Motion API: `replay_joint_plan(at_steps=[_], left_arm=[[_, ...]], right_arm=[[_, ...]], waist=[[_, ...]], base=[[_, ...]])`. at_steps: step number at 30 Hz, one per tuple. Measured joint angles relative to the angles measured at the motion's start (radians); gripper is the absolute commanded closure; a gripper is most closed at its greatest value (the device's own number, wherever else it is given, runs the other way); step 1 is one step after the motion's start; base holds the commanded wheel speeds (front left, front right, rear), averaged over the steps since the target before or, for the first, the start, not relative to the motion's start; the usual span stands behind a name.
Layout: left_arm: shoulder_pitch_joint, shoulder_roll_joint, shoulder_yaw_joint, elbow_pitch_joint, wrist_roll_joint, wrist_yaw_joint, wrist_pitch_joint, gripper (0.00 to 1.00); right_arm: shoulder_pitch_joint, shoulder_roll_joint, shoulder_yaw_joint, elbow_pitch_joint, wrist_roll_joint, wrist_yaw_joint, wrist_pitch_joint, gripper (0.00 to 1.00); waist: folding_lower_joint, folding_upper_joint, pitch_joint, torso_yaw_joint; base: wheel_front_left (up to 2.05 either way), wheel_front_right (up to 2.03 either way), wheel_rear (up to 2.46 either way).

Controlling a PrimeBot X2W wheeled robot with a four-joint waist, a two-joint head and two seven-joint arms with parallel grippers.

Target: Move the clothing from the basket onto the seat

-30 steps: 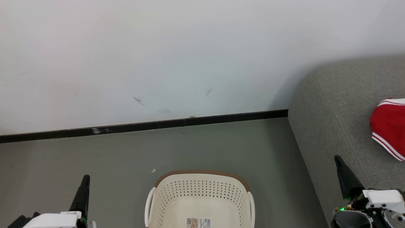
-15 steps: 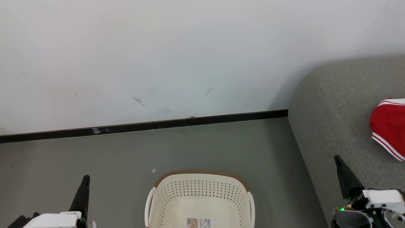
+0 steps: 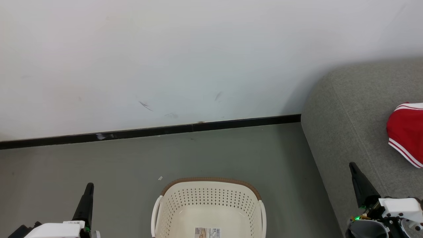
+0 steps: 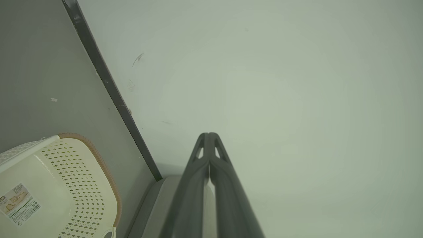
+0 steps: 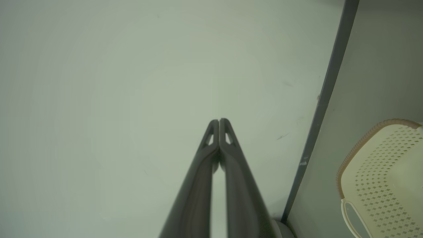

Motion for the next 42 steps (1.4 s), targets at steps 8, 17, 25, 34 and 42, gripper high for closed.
replay_joint_plan(at_steps=[8, 17, 25, 34, 42], left_arm=[[0.000, 0.000, 0.001, 0.001, 0.000, 0.000, 0.000, 1.00], [0.000, 0.000, 0.002, 0.001, 0.000, 0.000, 0.000, 1.00], [0.000, -0.001, 0.002, 0.001, 0.000, 0.000, 0.000, 1.00], [0.000, -0.001, 0.003, 0.001, 0.000, 0.000, 0.001, 1.00], [0.000, -0.001, 0.004, 0.001, 0.000, 0.000, 0.001, 1.00]], right_arm=[[0.000, 0.000, 0.000, 0.000, 0.000, 0.000, 0.000, 1.00], [0.000, 0.000, 0.000, 0.000, 0.000, 0.000, 0.000, 1.00], [0.000, 0.000, 0.000, 0.000, 0.000, 0.000, 0.000, 1.00], [0.000, 0.000, 0.000, 0.000, 0.000, 0.000, 0.000, 1.00], [0.000, 0.000, 0.000, 0.000, 0.000, 0.000, 0.000, 1.00]], waist=[[0.0000, 0.0000, 0.000, 0.000], [-0.0001, 0.0000, 0.000, 0.000], [-0.0001, 0.0000, 0.000, 0.000], [-0.0002, 0.0000, 0.000, 0.000], [-0.0002, 0.0000, 0.000, 0.000]], base=[[0.00, 0.00, 0.00], [0.00, 0.00, 0.00], [0.00, 0.00, 0.00], [0.00, 0.00, 0.00], [0.00, 0.00, 0.00]])
